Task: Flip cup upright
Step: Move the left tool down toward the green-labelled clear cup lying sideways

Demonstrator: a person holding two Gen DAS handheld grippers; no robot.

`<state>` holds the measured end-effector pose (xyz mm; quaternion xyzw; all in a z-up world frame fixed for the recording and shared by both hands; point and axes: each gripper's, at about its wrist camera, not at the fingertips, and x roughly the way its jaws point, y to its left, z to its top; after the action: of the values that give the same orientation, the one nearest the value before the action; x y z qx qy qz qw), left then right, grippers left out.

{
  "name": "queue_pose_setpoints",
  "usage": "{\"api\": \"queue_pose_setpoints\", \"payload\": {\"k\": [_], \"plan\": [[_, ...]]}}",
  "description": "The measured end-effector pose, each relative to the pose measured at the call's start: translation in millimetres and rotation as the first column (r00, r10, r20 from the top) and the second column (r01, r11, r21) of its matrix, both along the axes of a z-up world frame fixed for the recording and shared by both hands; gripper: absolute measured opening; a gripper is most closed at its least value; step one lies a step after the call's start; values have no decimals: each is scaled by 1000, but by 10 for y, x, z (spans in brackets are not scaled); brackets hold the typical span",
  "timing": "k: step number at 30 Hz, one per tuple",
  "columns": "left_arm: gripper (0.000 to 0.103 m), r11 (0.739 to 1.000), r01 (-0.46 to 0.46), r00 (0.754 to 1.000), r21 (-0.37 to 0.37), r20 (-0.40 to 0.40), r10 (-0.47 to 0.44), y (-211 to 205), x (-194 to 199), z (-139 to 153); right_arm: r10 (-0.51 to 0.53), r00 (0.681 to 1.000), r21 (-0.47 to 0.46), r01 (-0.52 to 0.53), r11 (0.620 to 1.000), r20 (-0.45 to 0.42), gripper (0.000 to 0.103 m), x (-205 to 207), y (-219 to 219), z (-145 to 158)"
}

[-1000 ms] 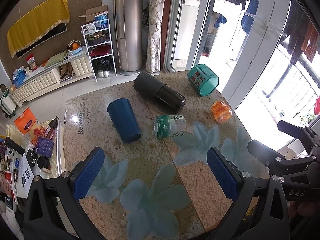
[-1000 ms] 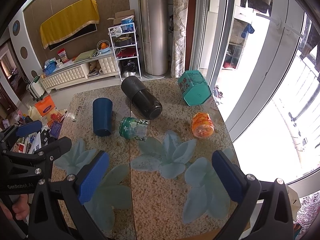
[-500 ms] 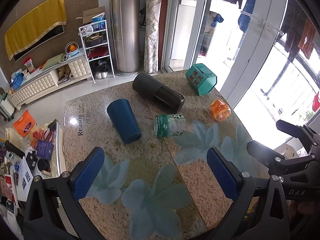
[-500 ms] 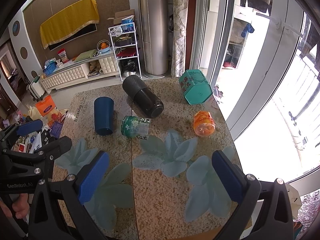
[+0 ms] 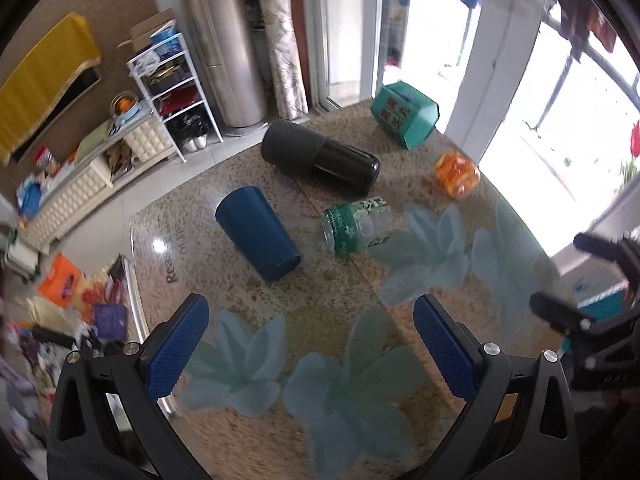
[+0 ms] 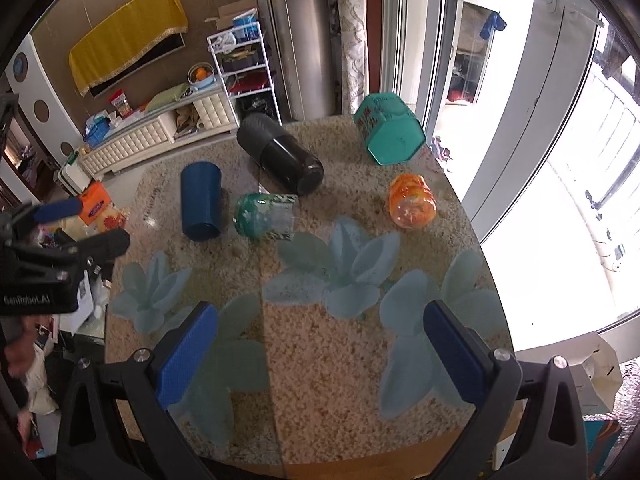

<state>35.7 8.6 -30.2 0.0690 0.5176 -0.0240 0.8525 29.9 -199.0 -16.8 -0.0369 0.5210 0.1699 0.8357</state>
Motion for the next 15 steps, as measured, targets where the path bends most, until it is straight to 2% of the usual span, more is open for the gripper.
{"api": "queue_pose_setpoints", "payload": {"k": [8, 11, 15], "plan": [[103, 991, 121, 989, 52, -90, -116, -135, 286, -119, 25, 998, 32, -23, 999, -55, 103, 215, -102, -137], [103, 981, 167, 980, 97, -127, -155, -231, 447, -182, 32, 997, 42, -29, 999, -71, 103, 293, -140, -186], [103, 969, 228, 964, 96, -163, -211, -329, 674, -243, 36, 994, 52, -31, 998, -100, 103, 395, -199, -266]]}}
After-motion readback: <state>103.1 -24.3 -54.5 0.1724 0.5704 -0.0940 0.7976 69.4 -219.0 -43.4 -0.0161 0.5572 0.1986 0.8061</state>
